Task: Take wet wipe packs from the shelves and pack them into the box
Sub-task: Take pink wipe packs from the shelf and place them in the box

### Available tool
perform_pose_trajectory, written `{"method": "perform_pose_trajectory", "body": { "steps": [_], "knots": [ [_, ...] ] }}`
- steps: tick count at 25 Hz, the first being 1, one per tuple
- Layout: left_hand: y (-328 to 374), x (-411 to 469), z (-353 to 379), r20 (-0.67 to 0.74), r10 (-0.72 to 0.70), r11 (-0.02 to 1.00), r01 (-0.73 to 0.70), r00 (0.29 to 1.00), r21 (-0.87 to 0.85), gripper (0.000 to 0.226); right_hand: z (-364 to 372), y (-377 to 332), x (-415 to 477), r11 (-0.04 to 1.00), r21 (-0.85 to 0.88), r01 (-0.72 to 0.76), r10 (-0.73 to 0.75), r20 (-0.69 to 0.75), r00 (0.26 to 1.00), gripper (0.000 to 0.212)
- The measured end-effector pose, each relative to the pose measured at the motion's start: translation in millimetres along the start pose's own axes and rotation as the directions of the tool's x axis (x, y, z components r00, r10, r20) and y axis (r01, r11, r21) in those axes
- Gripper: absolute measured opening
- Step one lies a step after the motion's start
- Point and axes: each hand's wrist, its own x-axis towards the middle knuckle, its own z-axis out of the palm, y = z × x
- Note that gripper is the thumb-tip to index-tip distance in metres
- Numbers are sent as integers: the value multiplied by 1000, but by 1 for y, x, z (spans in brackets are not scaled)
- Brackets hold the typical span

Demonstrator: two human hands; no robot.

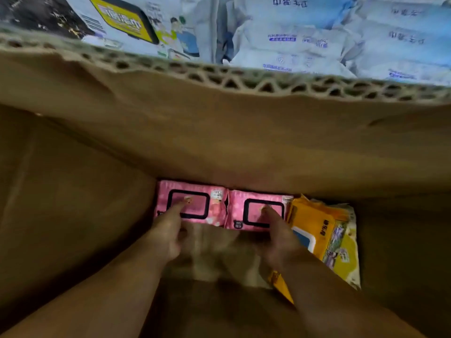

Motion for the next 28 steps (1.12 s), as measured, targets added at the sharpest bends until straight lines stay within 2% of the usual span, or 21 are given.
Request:
{"method": "perform_pose_trajectory", "body": {
  "steps": [5, 9, 12, 15, 17, 20, 23, 25, 28],
  "knots": [
    [8, 17, 8, 33, 81, 944, -66, 996, -324, 23, 16, 8, 21, 949, 308, 71, -86, 35, 996, 21],
    [12, 35, 1, 51, 161, 911, -129, 986, -391, 24, 16, 2, 32, 888, 454, 72, -118, 75, 990, 37],
    [3, 36, 0, 24, 188, 919, -168, 982, -357, 21, 5, 6, 40, 876, 467, 122, -169, 60, 984, 56],
    [4, 24, 10, 93, 173, 930, -131, 981, -343, 12, -11, 2, 35, 860, 485, 159, -187, 11, 982, 63],
    [11, 15, 14, 138, 145, 947, -97, 980, -306, 10, -16, -4, 33, 855, 489, 170, -179, -29, 983, 55],
    [10, -3, 15, 167, 136, 981, -109, 977, -158, 14, -15, -9, 24, 846, 512, 148, -148, -41, 988, 34],
    [5, -12, 3, 135, 165, 986, -164, 977, -22, 20, -9, -6, 24, 861, 477, 174, -172, -50, 984, 41],
    [1, -17, -5, 147, 163, 975, -182, 976, 129, 25, -14, -4, 20, 888, 404, 220, -215, -60, 975, 50],
    [0, -22, -11, 126, 159, 929, -192, 979, 317, 22, -26, 0, 18, 934, 311, 178, -195, 25, 980, 34]
  ]
}}
